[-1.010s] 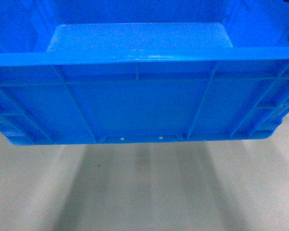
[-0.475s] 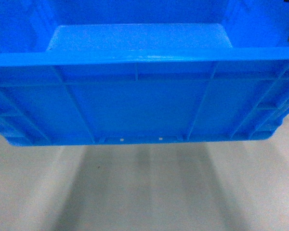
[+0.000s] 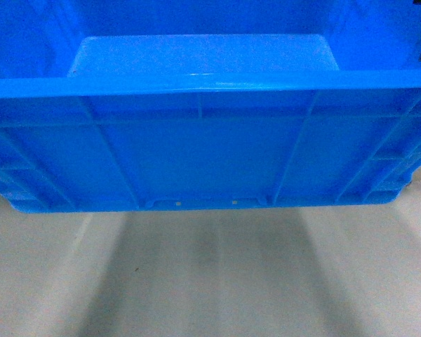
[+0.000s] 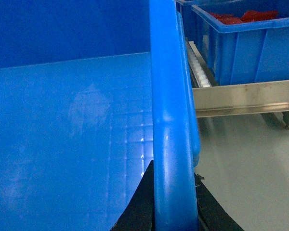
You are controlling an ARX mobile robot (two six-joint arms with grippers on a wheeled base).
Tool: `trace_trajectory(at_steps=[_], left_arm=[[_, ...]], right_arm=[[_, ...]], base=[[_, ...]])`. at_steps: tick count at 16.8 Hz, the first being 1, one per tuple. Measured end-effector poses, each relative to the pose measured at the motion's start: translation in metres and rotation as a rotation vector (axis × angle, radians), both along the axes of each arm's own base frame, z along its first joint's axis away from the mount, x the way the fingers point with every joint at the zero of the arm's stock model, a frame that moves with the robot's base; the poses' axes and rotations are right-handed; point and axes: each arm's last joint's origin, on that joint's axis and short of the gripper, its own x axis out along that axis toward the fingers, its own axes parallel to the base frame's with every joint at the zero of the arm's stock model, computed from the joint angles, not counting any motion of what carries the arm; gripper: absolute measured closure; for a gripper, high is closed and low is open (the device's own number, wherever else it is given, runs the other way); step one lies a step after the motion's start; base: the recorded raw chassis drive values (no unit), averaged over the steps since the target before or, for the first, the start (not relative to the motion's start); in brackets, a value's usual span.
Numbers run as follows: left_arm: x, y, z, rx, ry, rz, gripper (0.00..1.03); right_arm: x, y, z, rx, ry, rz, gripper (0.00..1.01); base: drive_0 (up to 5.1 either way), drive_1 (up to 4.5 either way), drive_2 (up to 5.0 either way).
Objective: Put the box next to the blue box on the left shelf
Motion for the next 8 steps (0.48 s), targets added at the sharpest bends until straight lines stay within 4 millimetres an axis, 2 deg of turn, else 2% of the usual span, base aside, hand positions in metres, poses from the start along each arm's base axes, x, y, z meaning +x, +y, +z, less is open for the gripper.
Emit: trace_trajectory(at_steps=[8], left_arm=[[0.0,0.0,-0.0003,0.0,0.002,-0.001,0.85]], right_arm=[[0.0,0.0,0.0001,0.0,-0.001,0.0,0.94]], base=[[0.0,4.23,-4.2]])
